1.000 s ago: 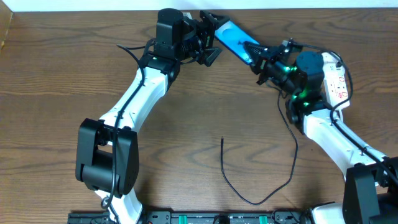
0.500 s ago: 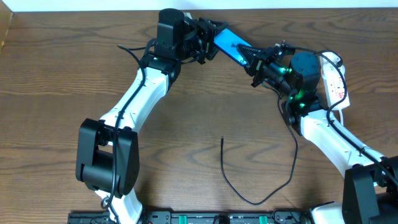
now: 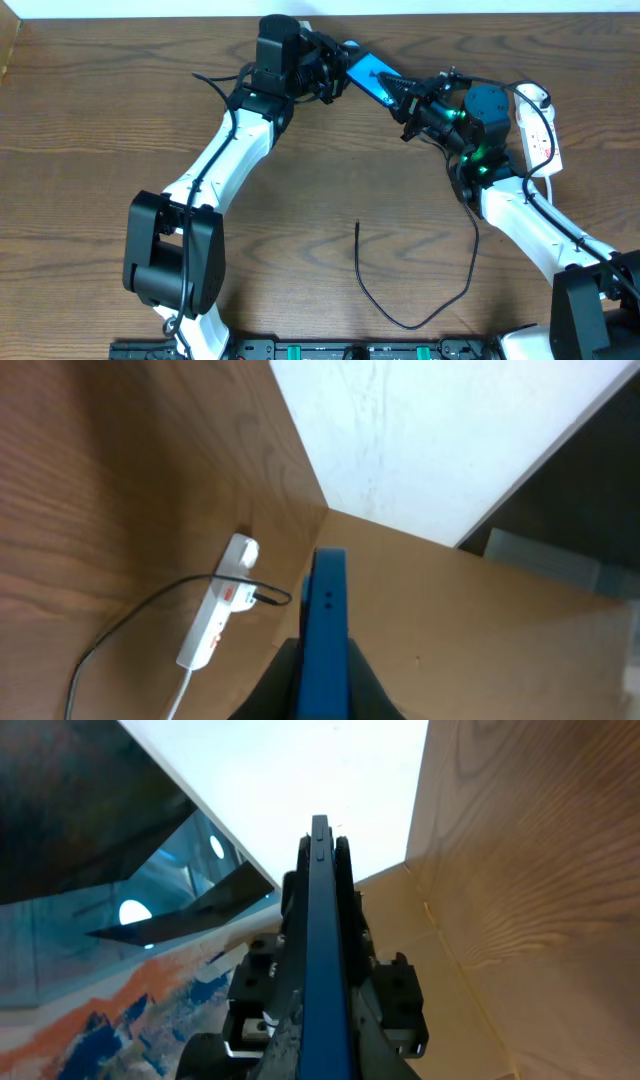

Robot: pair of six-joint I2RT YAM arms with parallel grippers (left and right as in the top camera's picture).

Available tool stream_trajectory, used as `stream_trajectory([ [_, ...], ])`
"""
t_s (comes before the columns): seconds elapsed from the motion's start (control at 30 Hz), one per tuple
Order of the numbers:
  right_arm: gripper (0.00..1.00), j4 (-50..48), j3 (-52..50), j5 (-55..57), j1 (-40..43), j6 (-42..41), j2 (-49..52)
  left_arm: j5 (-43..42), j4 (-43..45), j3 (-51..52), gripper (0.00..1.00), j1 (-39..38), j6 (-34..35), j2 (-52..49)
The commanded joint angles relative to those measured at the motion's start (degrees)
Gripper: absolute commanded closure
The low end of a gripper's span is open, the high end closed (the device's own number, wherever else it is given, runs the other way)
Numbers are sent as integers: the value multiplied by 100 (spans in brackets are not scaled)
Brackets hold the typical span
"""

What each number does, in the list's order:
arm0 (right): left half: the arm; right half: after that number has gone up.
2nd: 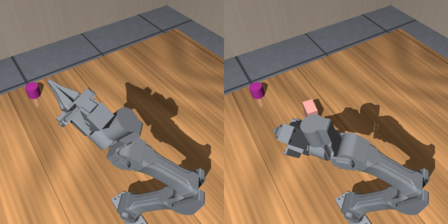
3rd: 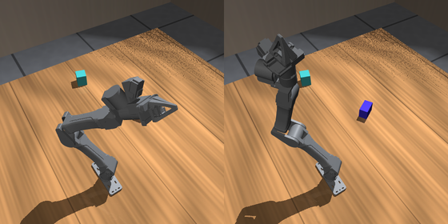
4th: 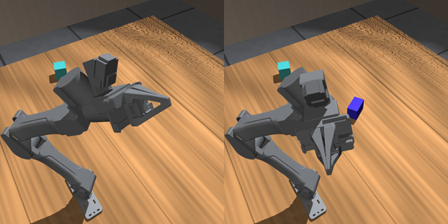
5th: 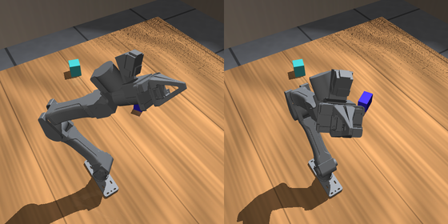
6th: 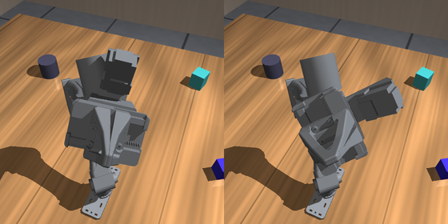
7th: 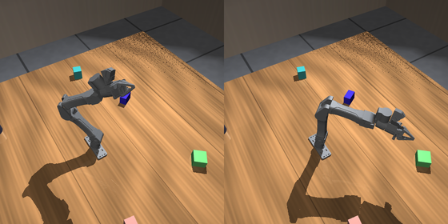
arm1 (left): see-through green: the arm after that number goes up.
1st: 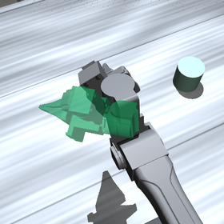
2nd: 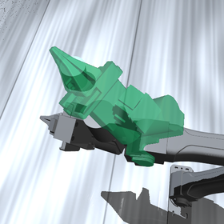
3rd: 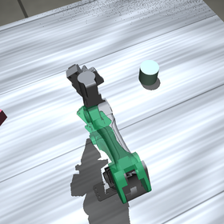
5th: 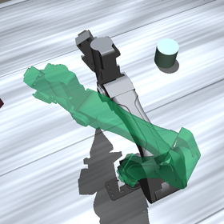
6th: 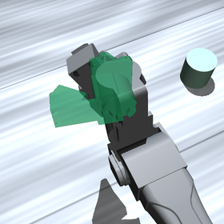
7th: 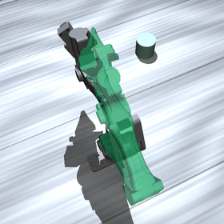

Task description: Plug charger to phone and switch on socket

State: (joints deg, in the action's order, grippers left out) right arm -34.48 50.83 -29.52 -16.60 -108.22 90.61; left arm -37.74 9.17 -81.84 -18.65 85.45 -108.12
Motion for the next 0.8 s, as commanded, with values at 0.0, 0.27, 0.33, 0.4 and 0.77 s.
stream_trajectory([
  [0.0,98,-114,103,-258,-153,-17,-59,-13,-4,-52,93,-46,-26,85],
  [0.27,42,-118,103,-260,-181,365,-59,-17,-7,-52,93,-20,-72,85],
  [0.33,10,-118,103,-315,-164,667,-59,-57,-7,-52,93,61,-160,85],
  [0.4,1,-131,103,-570,-98,804,-59,-127,-11,-50,93,216,-179,85],
  [0.77,1,-155,103,-1803,575,2430,-59,-2577,-7,-50,93,1792,-179,85],
])
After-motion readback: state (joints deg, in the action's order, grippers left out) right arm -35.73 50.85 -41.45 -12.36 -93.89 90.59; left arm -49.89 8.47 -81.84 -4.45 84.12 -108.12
